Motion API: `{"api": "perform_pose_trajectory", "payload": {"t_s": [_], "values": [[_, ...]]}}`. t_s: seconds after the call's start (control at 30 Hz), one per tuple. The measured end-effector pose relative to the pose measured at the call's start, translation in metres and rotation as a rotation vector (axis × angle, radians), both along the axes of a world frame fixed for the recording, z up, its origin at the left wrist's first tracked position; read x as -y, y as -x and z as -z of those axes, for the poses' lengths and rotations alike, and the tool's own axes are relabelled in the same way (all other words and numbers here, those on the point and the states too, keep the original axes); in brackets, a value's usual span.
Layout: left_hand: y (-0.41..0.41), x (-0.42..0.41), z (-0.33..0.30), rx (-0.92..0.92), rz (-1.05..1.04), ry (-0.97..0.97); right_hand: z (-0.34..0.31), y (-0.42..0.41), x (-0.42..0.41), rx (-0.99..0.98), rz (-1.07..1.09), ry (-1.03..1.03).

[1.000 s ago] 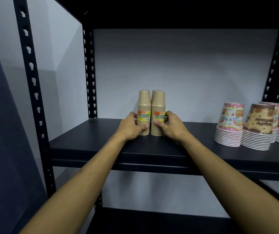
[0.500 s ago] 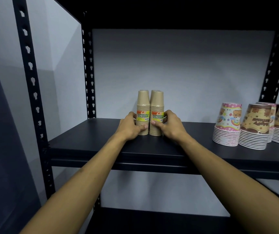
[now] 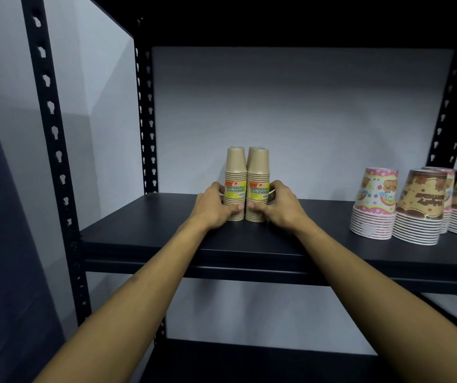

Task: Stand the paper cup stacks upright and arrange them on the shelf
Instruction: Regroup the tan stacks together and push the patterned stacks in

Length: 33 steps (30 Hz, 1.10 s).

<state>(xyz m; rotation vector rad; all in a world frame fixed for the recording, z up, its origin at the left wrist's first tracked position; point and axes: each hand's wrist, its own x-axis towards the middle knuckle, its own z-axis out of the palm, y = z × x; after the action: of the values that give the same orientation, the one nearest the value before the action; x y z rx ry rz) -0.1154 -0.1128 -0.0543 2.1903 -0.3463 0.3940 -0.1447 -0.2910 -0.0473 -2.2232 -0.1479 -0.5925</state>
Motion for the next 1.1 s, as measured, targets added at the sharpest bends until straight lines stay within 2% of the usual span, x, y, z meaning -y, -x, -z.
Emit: {"api": "perform_pose_trajectory", "payload": {"t_s": [0.73,0.8,0.93,1.1], "values": [[0.009,-0.001,-0.001,-0.063,-0.019,0.0,0.0,0.005,-0.001,-0.052,0.011,-0.013],[0.016,-0.002,-0.001,-0.088,-0.056,-0.046,0.0,0.012,0.001,-0.077,0.066,0.072],[0.031,-0.012,0.003,-0.139,-0.139,-0.271,0.009,0.035,0.012,-0.212,0.211,0.483],[0.046,-0.021,0.008,-0.163,-0.089,-0.547,0.012,0.079,0.033,-0.309,0.141,0.602]]}}
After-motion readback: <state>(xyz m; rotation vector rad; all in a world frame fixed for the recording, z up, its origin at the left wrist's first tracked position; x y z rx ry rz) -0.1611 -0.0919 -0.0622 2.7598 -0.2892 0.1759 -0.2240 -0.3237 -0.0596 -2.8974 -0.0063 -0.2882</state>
